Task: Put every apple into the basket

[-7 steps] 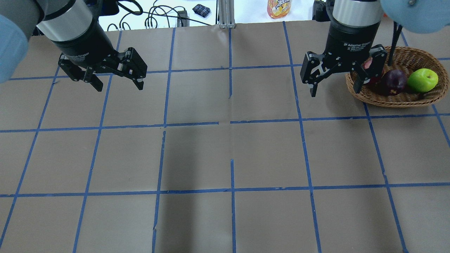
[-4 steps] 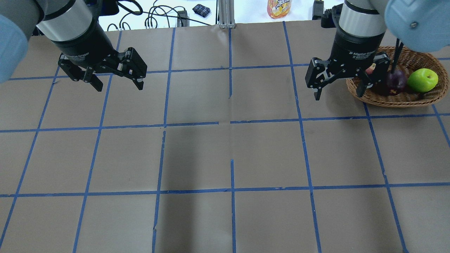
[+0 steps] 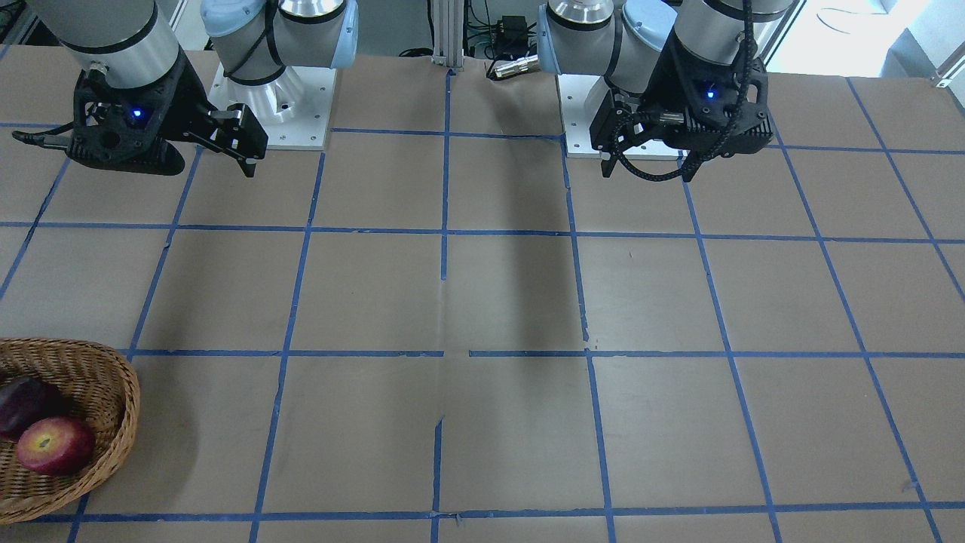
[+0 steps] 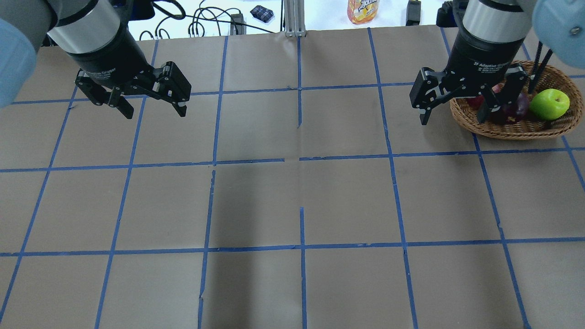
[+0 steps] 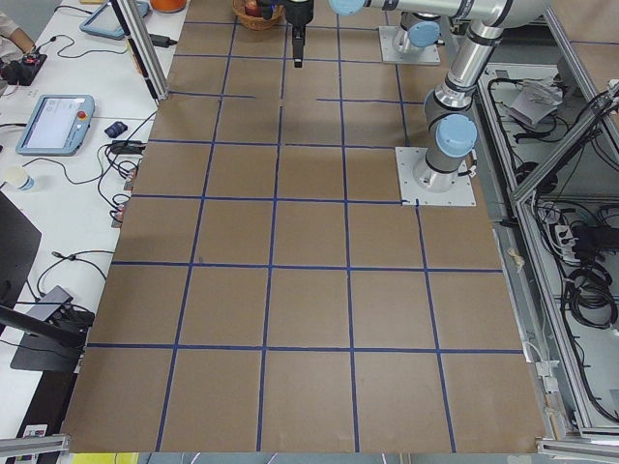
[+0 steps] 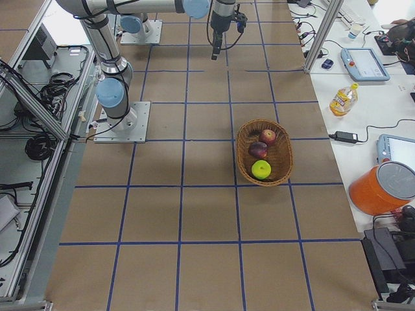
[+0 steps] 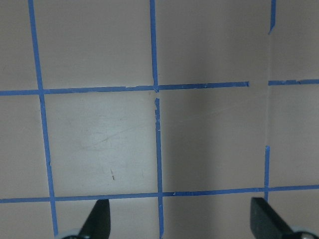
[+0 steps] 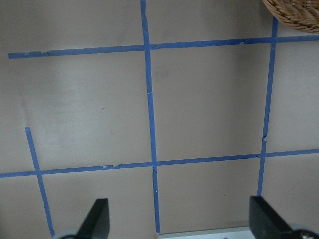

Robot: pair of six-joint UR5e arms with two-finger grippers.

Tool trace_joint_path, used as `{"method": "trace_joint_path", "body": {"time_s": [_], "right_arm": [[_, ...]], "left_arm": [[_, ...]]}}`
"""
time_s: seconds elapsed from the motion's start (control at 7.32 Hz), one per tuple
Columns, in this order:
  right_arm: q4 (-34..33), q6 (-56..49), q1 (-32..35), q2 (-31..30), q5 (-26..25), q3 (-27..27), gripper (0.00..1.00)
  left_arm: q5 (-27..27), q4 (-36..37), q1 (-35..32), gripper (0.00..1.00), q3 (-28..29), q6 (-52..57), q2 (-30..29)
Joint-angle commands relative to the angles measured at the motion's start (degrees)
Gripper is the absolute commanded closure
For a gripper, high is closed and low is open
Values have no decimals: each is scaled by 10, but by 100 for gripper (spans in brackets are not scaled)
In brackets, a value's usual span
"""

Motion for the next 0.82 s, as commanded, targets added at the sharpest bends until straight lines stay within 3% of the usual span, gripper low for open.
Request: {"method": "trace_joint_path", "body": {"time_s": [0.0,0.68], "right_arm": [[-49,-1,-2,-9,0,26,0],[-48,0,4,-32,35,30,0]], "left_arm": [[0,-1,0,0,0,0,0],[0,-1,0,0,0,0,0]]}}
